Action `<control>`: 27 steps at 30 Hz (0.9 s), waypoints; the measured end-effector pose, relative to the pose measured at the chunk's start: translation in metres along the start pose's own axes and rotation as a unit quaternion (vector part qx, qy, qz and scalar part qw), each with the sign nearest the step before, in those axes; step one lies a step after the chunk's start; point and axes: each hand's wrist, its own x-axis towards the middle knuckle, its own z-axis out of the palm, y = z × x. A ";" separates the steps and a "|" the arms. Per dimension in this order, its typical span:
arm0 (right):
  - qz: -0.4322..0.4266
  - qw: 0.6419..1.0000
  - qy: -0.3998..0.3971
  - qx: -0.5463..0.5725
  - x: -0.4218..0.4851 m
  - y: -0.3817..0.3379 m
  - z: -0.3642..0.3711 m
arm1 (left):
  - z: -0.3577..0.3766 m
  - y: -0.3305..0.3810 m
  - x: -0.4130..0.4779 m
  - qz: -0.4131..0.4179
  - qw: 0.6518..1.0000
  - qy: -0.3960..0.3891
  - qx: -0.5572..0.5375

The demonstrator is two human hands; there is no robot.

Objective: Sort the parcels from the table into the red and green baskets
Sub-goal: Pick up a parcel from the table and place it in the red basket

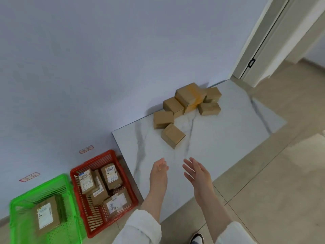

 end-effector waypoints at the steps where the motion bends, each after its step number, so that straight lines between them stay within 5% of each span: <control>1: -0.001 1.000 -0.002 0.003 0.007 -0.011 -0.017 | 0.022 0.000 -0.002 0.000 1.000 0.000 0.007; 12: 0.009 0.998 -0.045 -0.031 0.083 -0.092 -0.127 | 0.169 0.007 0.008 -0.010 1.000 0.020 -0.001; 27: 0.062 0.972 -0.128 -0.187 0.286 -0.120 -0.061 | 0.187 0.036 0.195 -0.061 0.986 0.156 -0.021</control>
